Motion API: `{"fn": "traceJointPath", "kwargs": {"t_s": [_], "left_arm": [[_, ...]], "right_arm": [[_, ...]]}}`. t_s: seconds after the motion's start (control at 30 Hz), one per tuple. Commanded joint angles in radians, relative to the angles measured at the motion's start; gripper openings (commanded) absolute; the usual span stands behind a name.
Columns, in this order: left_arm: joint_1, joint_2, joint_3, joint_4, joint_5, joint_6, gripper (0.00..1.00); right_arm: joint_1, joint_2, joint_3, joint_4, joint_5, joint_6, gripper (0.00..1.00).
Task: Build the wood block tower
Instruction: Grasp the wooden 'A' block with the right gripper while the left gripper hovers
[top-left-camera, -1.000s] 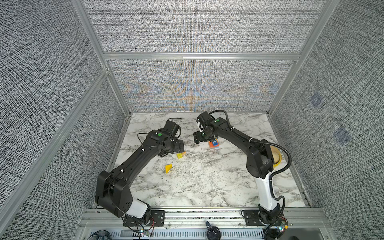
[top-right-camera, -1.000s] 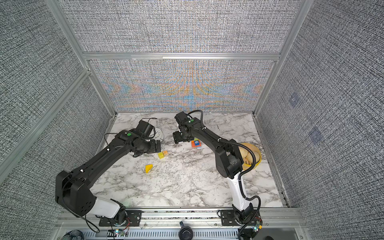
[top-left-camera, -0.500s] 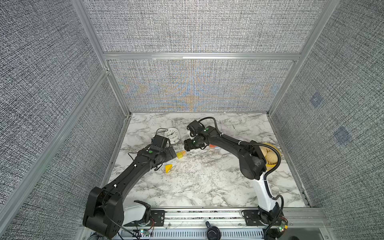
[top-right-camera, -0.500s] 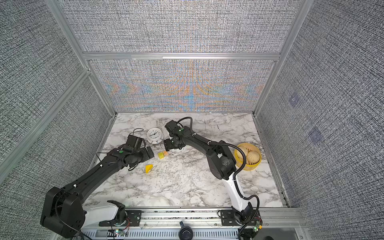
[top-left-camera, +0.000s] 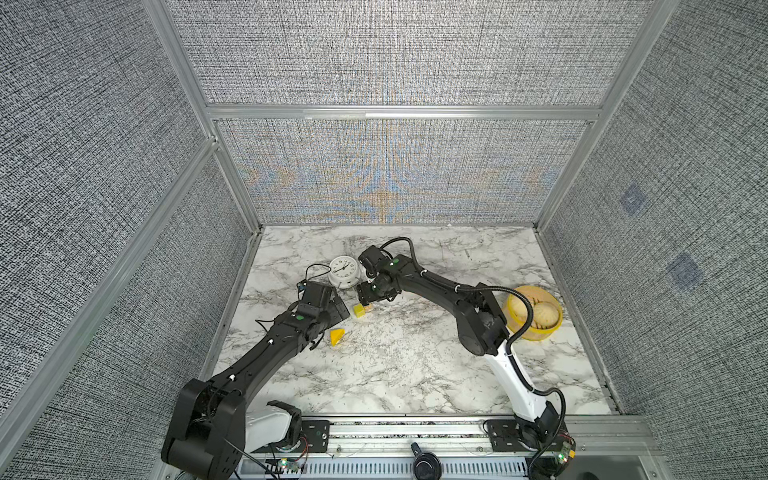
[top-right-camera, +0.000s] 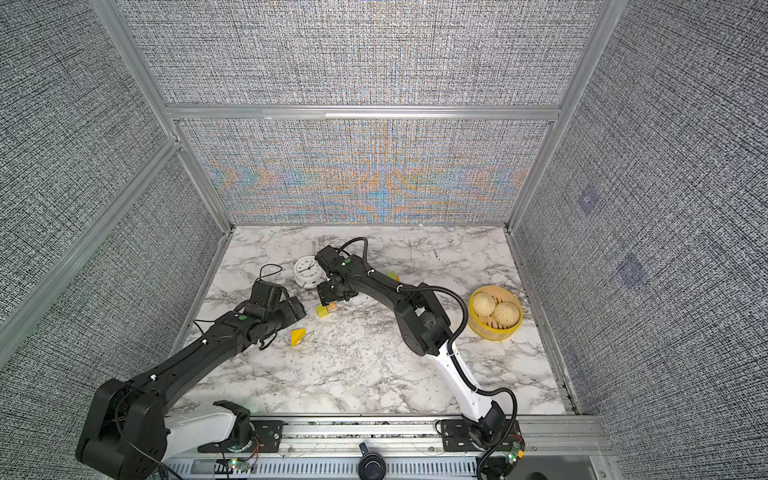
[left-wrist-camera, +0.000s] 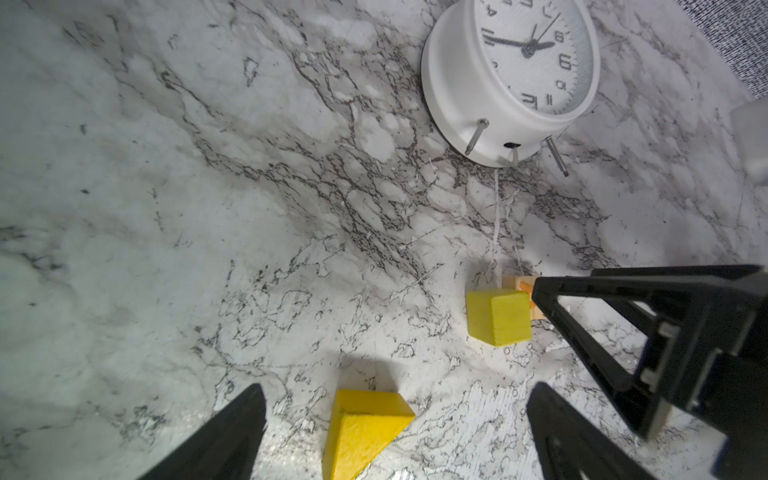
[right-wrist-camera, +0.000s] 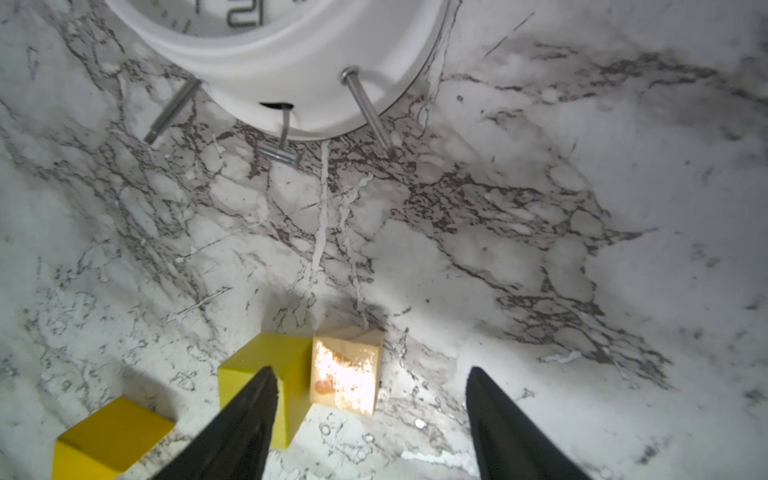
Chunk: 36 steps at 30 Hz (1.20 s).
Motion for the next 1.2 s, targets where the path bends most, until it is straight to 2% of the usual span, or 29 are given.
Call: {"fn": "traceJointPath", "kwargs": {"t_s": [0.0,0.53,0.67,1.03,1.17], "left_arm": [[0.003,-0.004,0.000,0.037,-0.016,0.012,0.99],[0.008,0.037,-0.014,0.087,0.008,0.014,0.99],[0.008,0.038,-0.012,0.084,0.018,0.013,0.99],[0.007,0.016,-0.010,0.061,0.033,-0.005,0.99],[0.008,0.004,-0.010,0.047,0.035,-0.007,0.99]], "right_arm": [[0.001,0.028,0.039,-0.046,0.018,-0.011,0.69],[0.012,0.086,0.099,-0.114,0.044,-0.043,0.65],[0.012,0.085,0.093,-0.134,0.078,-0.060,0.57],[0.012,0.036,0.051,-0.136,0.143,-0.089,0.26],[0.011,-0.003,0.026,-0.138,0.164,-0.103,0.23]]}}
